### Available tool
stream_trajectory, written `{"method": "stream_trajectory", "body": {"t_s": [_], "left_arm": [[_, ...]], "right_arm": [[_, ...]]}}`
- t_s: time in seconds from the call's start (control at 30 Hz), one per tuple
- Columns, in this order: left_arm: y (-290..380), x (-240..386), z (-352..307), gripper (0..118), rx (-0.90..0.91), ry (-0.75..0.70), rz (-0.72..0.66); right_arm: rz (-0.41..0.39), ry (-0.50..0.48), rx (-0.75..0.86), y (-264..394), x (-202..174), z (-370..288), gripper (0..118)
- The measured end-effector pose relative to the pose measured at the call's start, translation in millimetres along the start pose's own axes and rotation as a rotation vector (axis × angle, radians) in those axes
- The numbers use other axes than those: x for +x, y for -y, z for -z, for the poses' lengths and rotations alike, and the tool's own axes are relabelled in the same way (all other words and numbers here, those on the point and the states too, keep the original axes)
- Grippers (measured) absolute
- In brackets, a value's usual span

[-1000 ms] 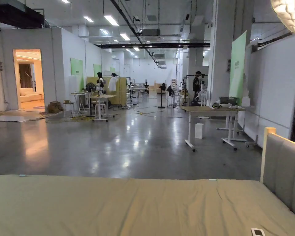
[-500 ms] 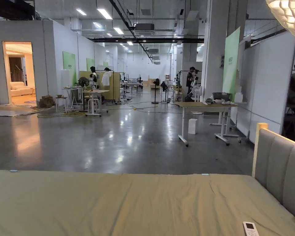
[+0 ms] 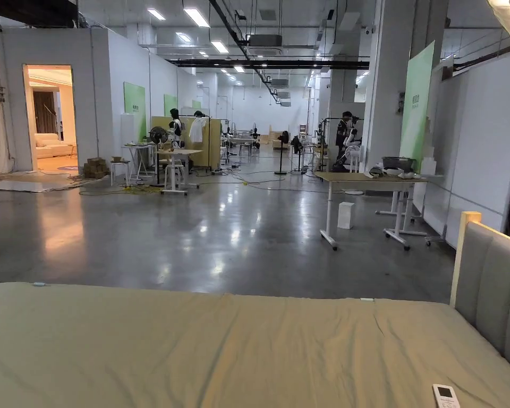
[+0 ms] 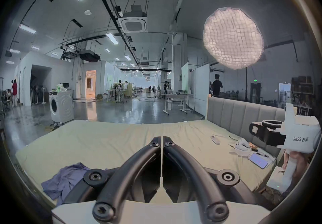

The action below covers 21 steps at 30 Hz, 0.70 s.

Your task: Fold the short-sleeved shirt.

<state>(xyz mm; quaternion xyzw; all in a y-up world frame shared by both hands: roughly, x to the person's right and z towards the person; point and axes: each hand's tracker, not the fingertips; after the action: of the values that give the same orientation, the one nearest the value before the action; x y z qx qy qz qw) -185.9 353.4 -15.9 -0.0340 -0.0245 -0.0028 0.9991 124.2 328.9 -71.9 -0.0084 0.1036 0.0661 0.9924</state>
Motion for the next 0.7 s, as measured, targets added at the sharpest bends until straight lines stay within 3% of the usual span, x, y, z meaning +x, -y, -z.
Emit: {"method": "stream_trajectory", "body": {"t_s": [0.4, 0.57, 0.7], "left_arm": [[3.1, -3.9, 4.7, 1, -0.03, -0.01, 0.022], [4.1, -9.1, 6.1, 1, -0.045, -0.019, 0.01], [4.3, -11.9, 6.0, 1, -0.053, -0.029, 0.014]], "right_arm": [[0.078, -0.008, -0.042, 3.3, 9.4, 0.4, 0], [0.015, 0.007, -0.029, 1.8, 6.1, -3.1, 0], [0.029, -0.009, -0.032, 1.9, 7.0, -3.8, 0]]}}
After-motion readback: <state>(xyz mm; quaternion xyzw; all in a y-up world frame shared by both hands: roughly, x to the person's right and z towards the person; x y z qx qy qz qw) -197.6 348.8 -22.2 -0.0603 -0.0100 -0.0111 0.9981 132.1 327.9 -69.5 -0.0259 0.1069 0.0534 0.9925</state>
